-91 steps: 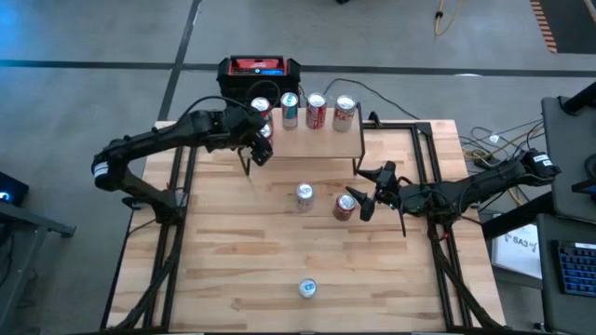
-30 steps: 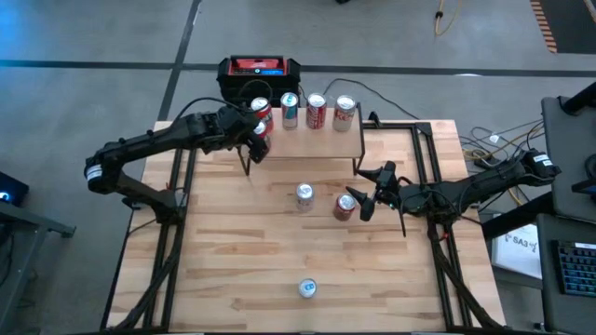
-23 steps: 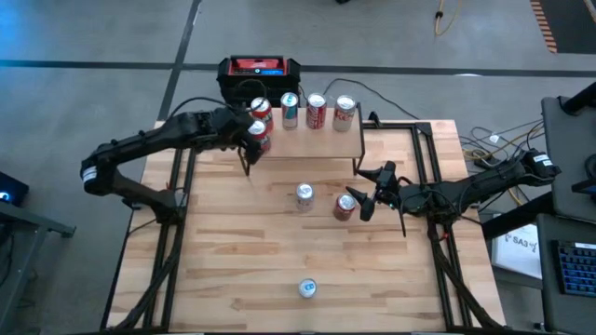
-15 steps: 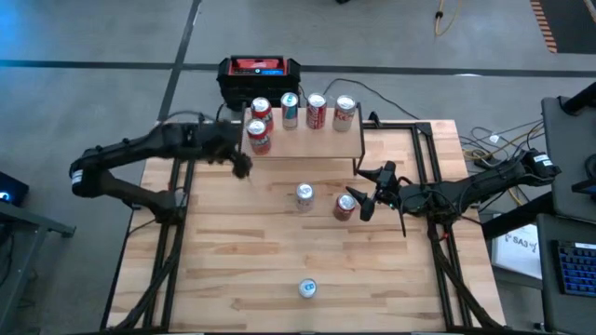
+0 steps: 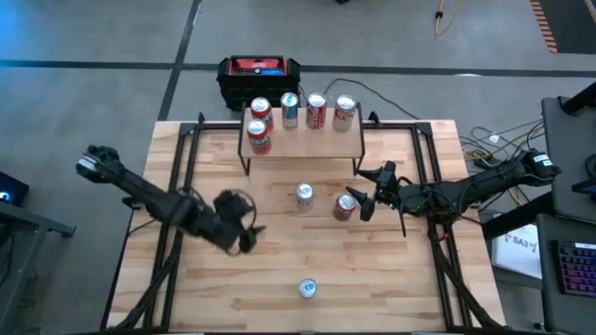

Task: Place canned beverage on shelf
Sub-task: Put the blue soda can on the shelf aligned with the other blue soda can

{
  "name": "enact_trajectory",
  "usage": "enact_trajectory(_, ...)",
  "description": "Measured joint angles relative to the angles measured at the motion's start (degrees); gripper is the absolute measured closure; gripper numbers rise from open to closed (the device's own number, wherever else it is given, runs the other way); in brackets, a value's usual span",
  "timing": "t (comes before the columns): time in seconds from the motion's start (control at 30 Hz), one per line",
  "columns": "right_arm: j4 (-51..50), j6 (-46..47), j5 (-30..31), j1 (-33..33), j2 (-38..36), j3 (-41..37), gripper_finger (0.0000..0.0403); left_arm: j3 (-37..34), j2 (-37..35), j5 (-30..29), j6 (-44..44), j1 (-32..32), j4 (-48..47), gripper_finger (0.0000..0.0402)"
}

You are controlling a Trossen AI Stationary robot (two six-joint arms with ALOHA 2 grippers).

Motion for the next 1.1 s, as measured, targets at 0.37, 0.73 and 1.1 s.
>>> enact_trajectory(0.37, -0.02, 0.02, 0.00, -0.02, 0.00, 0.00, 0.0103, 3.41, 14.37, -5.44, 5.89, -10.00, 20.39, 0.0086)
enact_trajectory(0.73, 0.02, 0.00, 0.00, -0.02, 0.00, 0.00, 0.0103, 18.02, 31.78, -3.54, 20.03, -12.25, 24.66, 0.0086)
enact_trajectory(1.1, 0.00, 0.01, 0.00, 0.00, 0.00, 0.00, 0.0103, 32.06, 42.11, -6.11, 21.17, -12.42, 26.30, 0.0086)
